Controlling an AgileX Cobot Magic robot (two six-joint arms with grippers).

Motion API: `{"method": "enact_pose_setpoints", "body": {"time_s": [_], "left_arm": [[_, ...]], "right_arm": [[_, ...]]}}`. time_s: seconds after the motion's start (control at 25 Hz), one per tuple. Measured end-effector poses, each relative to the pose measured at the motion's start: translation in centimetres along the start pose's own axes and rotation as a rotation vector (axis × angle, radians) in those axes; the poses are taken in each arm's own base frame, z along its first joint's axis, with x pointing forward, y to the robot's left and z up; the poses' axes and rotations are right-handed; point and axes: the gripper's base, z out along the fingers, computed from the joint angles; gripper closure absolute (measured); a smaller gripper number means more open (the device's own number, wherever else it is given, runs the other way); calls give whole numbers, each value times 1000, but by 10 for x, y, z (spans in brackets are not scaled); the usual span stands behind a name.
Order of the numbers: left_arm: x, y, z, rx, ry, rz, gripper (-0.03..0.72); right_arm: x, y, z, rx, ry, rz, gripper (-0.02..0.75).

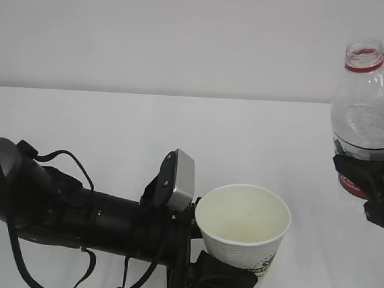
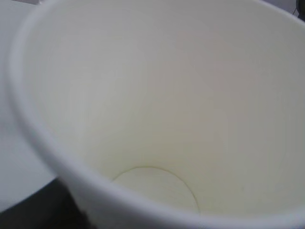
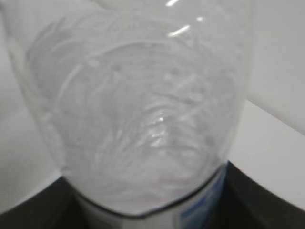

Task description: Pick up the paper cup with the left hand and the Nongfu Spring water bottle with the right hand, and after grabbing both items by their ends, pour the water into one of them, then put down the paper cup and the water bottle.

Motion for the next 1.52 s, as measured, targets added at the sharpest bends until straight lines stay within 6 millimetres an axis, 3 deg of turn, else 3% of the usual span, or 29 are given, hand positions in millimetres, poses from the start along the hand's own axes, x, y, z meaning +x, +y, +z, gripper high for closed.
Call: {"method": "enact_pose_setpoints", "body": {"time_s": [0.36,1.52], "left_arm": [[0,0,0,-1,-1,-1,160],[-4,0,2,36,-6,33,163]], "right_arm": [[0,0,0,0,1,-20,277],[0,0,0,0,1,-444,277]]}}
